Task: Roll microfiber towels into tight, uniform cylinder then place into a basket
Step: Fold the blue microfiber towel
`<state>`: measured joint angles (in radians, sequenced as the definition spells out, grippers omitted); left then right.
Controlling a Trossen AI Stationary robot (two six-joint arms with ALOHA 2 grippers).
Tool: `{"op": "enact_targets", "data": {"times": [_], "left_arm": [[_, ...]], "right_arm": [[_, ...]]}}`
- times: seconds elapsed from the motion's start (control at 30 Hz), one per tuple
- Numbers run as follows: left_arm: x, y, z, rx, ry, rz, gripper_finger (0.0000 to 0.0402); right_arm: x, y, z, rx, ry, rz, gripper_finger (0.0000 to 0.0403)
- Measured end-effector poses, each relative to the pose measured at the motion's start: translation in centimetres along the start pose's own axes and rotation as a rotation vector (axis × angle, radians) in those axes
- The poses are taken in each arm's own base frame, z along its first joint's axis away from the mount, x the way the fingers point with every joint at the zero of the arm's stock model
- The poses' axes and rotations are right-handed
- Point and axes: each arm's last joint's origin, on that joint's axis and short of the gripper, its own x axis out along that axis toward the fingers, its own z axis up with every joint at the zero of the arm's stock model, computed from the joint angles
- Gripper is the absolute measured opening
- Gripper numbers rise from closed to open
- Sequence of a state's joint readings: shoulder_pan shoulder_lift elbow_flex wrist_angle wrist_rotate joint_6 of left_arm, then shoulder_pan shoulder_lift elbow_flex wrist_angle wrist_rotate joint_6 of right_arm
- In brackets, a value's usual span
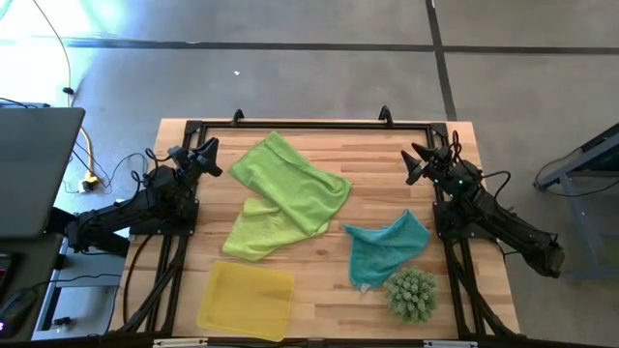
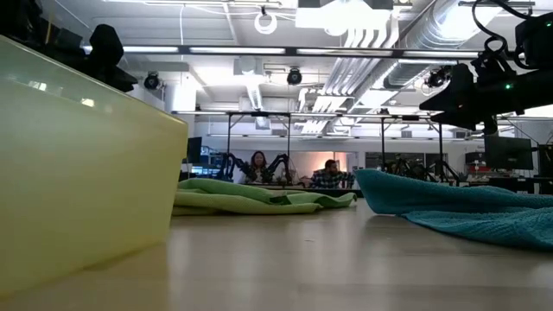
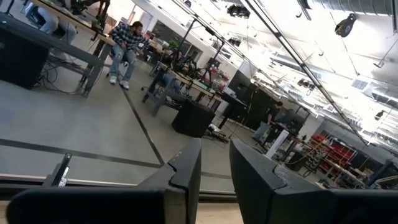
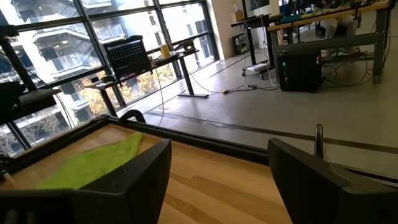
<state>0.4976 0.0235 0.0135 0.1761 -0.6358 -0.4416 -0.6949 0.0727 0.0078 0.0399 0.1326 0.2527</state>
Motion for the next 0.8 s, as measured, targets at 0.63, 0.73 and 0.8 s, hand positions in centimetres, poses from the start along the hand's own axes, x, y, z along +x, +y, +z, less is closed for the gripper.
{"op": "enact_targets", "data": {"times": [0.63,0.73,0.8], "left_arm": [[0.0,0.0,0.0,0.0,0.0,0.0,0.0074],[0.0,0.0,0.0,0.0,0.0,0.0,0.0074],[0.0,0.0,0.0,0.0,0.0,0.0,0.0074]], "right_arm": [[0.0,0.1,0.5,0.049,-0.05,0.014,0.0259],[-0.1,0.3,1.1,0.077,-0.111,0.032,0.0259],[-0.1,0.4,1.6,0.085,-0.165,0.052,0.0259]]}}
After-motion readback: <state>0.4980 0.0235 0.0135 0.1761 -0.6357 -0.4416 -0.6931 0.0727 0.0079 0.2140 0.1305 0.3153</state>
